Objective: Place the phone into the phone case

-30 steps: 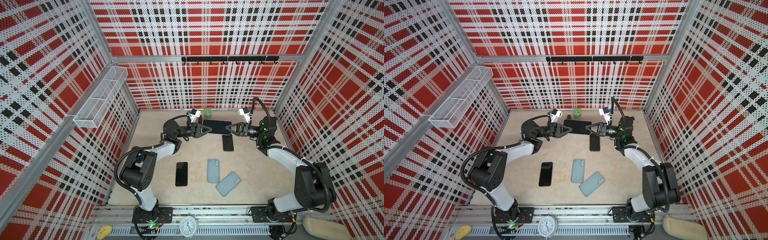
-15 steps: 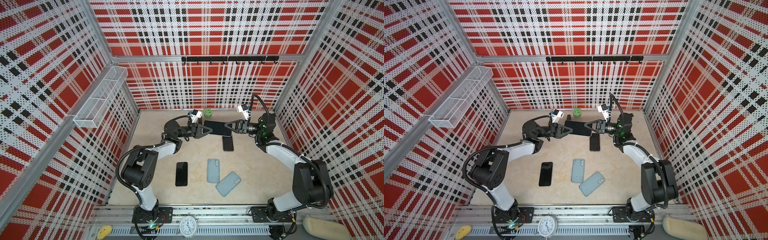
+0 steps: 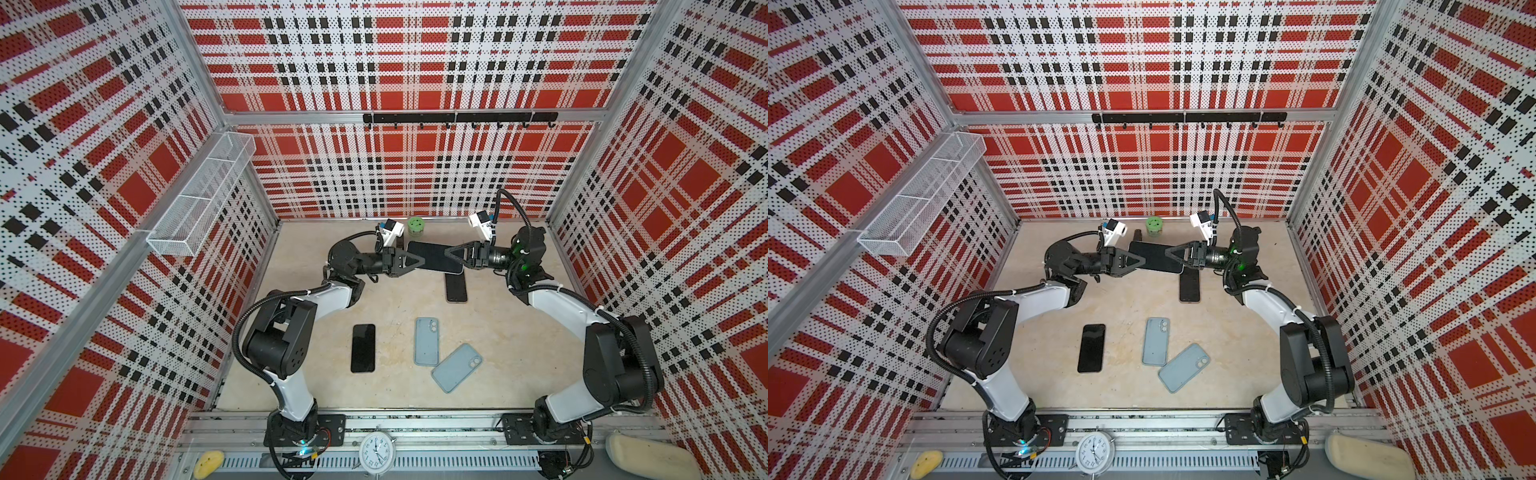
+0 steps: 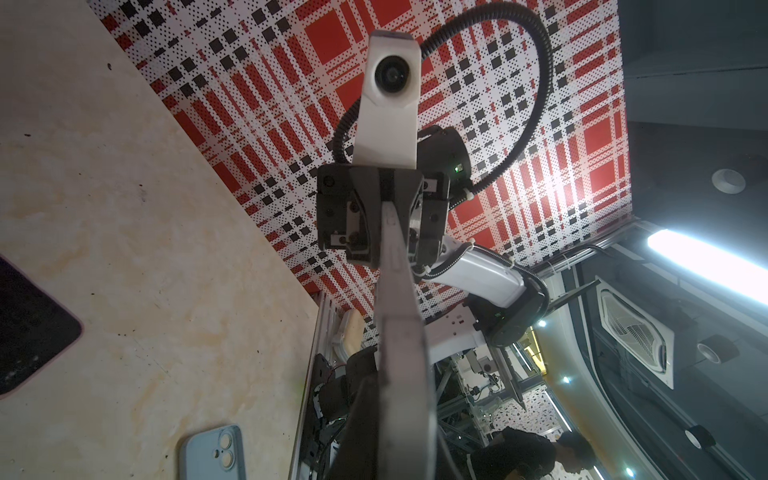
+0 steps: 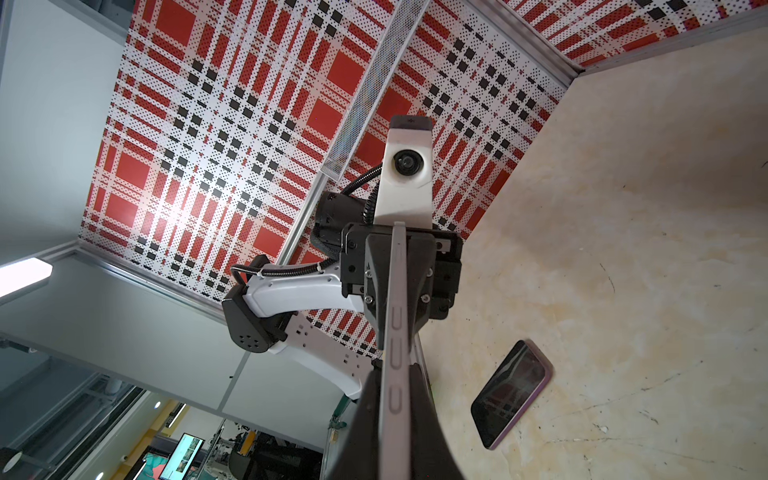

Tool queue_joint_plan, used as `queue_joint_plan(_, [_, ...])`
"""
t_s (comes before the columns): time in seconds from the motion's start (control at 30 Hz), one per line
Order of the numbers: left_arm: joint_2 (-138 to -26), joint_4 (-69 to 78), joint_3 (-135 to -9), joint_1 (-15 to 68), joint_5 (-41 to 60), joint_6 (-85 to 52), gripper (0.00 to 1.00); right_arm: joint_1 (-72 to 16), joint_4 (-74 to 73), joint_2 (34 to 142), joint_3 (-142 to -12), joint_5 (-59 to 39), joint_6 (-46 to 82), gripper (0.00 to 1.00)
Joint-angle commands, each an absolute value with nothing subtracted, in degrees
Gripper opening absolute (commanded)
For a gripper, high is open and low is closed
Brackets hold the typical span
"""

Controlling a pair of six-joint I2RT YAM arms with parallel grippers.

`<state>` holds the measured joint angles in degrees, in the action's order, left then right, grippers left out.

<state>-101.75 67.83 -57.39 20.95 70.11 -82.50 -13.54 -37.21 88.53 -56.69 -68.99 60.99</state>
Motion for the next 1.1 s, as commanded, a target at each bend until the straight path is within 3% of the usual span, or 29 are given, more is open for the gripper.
queue_joint_plan(0.0, [-99.86, 68.68, -58.30, 19.80, 68.96, -83.67, 0.21, -13.94, -39.80, 87.70, -58.09, -69.43, 58.17, 0.00])
queue_joint_plan(0.17, [-94.57, 54.44, -56.88, 18.22, 66.62, -71.51, 0.40, -13.26, -34.31, 85.52, -57.87, -66.27, 54.40, 0.00])
queue_joint_plan(0.37, [-85.12, 18.59, -58.33, 14.44, 57.65, -45.22, 0.53, -10.40, -26.96, 81.50, -56.82, -61.13, 50.13, 0.00])
queue_joint_plan(0.5, [-79.72, -11.81, -64.69, 15.62, 40.08, -22.37, 0.59, -9.38, -20.02, 78.92, -56.32, -57.60, 45.81, 0.00])
queue_joint_plan(0.6, [-77.30, -23.53, -67.97, 20.29, 25.14, -11.97, 0.62, -9.23, -13.30, 76.99, -56.55, -54.05, 41.31, 0.00])
queue_joint_plan(0.8, [-73.10, -27.69, -66.47, 29.82, 4.17, -5.33, 0.68, -9.23, -2.48, 73.81, -56.11, -46.18, 34.49, 0.00])
queue_joint_plan(1.07, [-62.87, -17.80, -52.49, 39.63, -9.19, -14.77, 0.74, -9.23, 5.63, 71.27, -54.71, -38.60, 29.49, 0.00])
